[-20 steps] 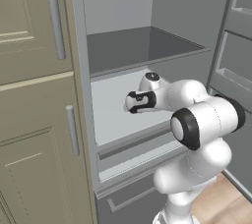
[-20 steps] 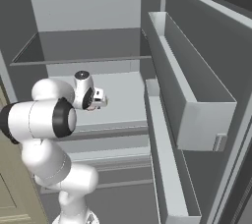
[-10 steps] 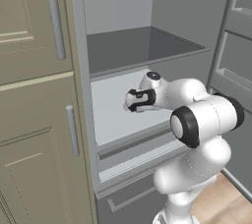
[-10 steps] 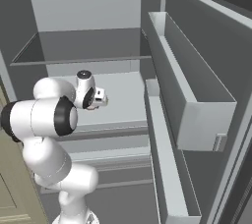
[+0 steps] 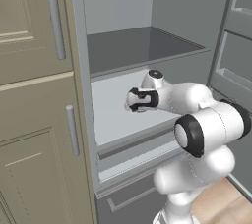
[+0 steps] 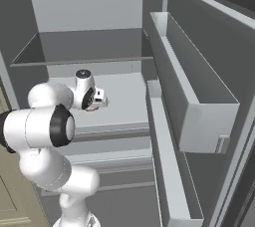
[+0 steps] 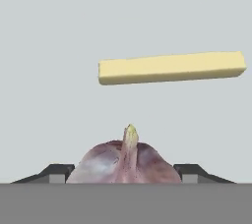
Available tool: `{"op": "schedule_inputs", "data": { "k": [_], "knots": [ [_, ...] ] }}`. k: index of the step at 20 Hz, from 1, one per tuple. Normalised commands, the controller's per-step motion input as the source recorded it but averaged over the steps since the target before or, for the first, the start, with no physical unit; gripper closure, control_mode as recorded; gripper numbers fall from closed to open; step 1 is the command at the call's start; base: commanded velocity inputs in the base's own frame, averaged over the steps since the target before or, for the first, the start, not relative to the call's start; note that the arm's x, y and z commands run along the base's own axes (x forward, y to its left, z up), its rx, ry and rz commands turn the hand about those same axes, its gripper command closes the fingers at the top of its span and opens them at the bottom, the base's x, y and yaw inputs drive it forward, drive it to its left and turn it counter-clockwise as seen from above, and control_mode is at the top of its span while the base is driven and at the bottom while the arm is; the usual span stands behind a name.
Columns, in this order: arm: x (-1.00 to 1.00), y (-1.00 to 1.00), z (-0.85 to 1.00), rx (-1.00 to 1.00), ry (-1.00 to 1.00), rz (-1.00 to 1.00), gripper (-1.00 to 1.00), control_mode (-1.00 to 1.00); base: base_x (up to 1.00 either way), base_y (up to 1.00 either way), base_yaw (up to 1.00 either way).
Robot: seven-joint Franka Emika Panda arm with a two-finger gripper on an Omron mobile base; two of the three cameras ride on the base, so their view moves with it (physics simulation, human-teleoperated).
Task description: Retrieve the bottle and the shaker from the cabinet and place them next to the mixing bowl on the counter. Then add garlic from the fridge to the mixing bowl.
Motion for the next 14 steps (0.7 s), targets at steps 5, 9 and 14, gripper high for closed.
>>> {"op": "schedule_inputs", "data": {
  "k": [5,9,14],
  "knots": [
    [-0.96,0.0,0.41,0.0,-0.2,0.0,1.0,-1.0,0.0,0.0,0.0],
    [-0.86,0.0,0.82,0.0,-0.01,0.0,1.0,-1.0,0.0,0.0,0.0],
    [-0.96,-0.01,0.92,0.0,0.0,0.0,1.0,-1.0,0.0,0.0,0.0]
  ]
}}
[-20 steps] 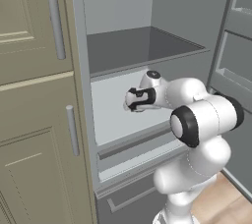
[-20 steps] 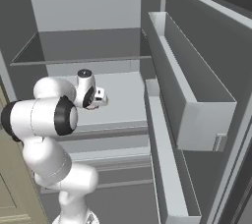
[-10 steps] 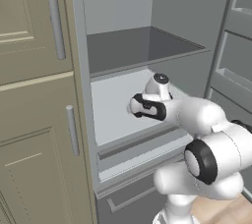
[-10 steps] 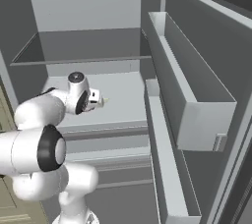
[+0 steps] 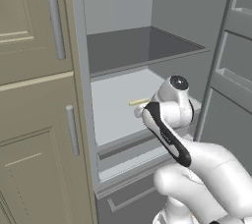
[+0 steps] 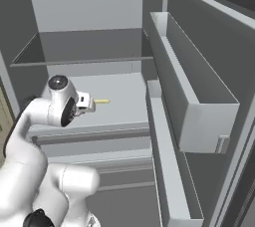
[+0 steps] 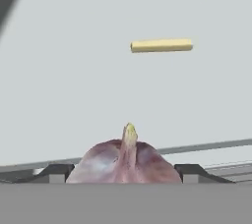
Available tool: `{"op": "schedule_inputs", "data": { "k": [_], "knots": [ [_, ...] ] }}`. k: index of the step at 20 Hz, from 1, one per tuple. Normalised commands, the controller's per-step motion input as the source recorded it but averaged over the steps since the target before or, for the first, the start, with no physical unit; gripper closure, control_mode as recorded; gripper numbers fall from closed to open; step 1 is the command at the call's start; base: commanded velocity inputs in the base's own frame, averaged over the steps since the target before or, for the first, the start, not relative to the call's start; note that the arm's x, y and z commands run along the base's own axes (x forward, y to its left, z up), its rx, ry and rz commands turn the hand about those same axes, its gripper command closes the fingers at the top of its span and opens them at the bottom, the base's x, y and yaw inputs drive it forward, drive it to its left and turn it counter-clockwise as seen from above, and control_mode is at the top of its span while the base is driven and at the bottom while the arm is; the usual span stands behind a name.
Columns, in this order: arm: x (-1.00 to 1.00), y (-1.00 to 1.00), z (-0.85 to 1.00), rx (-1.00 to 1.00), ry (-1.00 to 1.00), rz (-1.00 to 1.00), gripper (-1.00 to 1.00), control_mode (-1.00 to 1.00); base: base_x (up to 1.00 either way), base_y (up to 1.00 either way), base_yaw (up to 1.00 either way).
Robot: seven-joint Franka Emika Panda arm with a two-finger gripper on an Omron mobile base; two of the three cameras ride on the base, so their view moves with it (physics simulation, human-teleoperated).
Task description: Retrieve the bottle and the shaker from the cabinet and place them next to the mixing bowl on the counter. Then add garlic from the fridge to the mixing bowl.
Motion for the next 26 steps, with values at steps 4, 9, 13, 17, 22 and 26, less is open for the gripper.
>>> {"op": "schedule_inputs", "data": {
  "k": [4,9,13,17,22,26],
  "knots": [
    [-0.99,0.0,1.0,0.0,0.01,-0.01,1.0,-1.0,0.0,0.0,0.0],
    [-1.0,0.0,0.93,0.0,0.01,-0.04,1.0,-1.0,0.0,0.0,0.0],
    [-0.67,0.0,0.93,0.0,0.0,-0.01,1.0,-1.0,0.0,0.0,0.0],
    [-0.34,0.0,0.83,0.0,-0.08,0.0,1.0,-1.0,0.0,0.0,0.0],
    [-0.56,0.0,0.67,0.0,-0.12,0.0,1.0,-1.0,0.0,0.0,0.0],
    [-0.66,-0.01,0.12,0.0,-0.09,0.0,1.0,-1.0,0.0,0.0,0.0]
  ]
}}
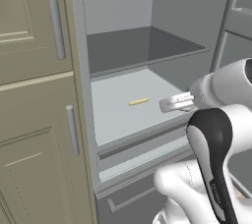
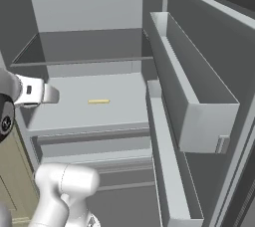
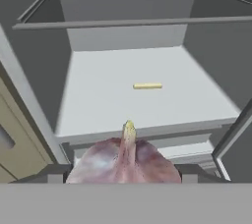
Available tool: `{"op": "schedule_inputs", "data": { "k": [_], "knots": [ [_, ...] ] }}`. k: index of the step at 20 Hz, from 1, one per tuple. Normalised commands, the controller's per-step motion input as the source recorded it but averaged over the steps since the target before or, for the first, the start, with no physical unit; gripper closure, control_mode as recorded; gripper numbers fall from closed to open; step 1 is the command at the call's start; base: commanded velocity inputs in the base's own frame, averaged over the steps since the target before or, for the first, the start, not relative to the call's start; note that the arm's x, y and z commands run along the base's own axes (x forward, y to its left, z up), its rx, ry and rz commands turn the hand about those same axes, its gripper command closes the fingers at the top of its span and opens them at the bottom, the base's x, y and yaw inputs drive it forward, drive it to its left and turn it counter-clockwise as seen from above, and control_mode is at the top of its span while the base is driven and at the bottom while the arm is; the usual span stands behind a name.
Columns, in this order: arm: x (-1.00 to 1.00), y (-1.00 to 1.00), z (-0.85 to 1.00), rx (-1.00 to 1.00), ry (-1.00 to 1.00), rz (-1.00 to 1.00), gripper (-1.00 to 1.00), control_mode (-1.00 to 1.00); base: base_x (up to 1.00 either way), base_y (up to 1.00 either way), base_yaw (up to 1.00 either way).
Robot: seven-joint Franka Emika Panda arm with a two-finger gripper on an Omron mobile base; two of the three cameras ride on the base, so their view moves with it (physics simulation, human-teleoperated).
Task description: Retrieve the bottle and the shaker from the cabinet and place them next to the mixing bowl on the counter. Then add garlic from the fridge to the mixing bowl.
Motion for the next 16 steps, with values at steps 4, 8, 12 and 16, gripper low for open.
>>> {"op": "schedule_inputs", "data": {
  "k": [4,8,12,16],
  "knots": [
    [-0.37,-0.03,0.15,0.0,-0.05,0.0,1.0,-1.0,0.0,0.0,0.0],
    [-0.04,-0.03,0.07,0.0,0.0,0.0,1.0,-1.0,0.0,0.0,0.0],
    [0.0,0.0,0.0,0.0,0.0,0.0,1.0,-1.0,0.0,0.0,0.0],
    [0.0,0.0,0.0,0.0,0.0,0.0,1.0,-1.0,0.0,0.0,0.0]
  ]
}}
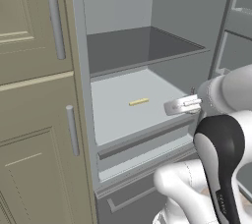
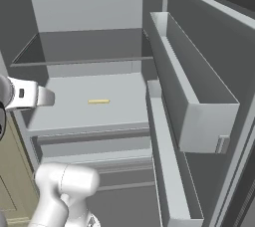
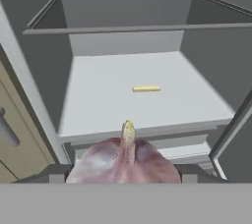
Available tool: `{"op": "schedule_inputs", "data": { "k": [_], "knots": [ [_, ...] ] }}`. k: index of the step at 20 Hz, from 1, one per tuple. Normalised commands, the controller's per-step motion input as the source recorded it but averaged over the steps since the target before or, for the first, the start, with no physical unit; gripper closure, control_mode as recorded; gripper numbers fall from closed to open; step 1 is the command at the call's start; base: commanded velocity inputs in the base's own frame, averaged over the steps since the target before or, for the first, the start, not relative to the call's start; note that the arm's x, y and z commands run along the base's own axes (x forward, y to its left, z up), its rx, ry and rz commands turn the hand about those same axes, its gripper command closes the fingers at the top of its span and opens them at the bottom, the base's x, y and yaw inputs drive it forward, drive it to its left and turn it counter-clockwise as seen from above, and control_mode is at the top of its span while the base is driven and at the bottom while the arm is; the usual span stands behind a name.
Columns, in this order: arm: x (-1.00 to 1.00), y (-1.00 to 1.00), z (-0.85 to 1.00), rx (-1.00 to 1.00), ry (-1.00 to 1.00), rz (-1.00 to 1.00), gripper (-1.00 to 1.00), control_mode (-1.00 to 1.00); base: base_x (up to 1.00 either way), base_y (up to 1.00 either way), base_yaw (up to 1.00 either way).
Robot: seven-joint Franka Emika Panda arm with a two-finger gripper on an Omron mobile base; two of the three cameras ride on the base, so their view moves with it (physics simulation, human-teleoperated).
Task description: Retrieve the bottle and the shaker from the cabinet and place them next to the mixing bowl on the counter. Then add garlic from the fridge to the mixing bowl.
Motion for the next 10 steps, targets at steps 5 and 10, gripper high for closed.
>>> {"op": "schedule_inputs", "data": {
  "k": [5,10],
  "knots": [
    [0.0,0.0,0.0,0.0,0.0,0.0,1.0,1.0,-0.55,0.05,0.0],
    [0.0,0.0,0.0,0.0,0.0,0.0,1.0,1.0,-1.0,0.14,-0.07]
  ]
}}
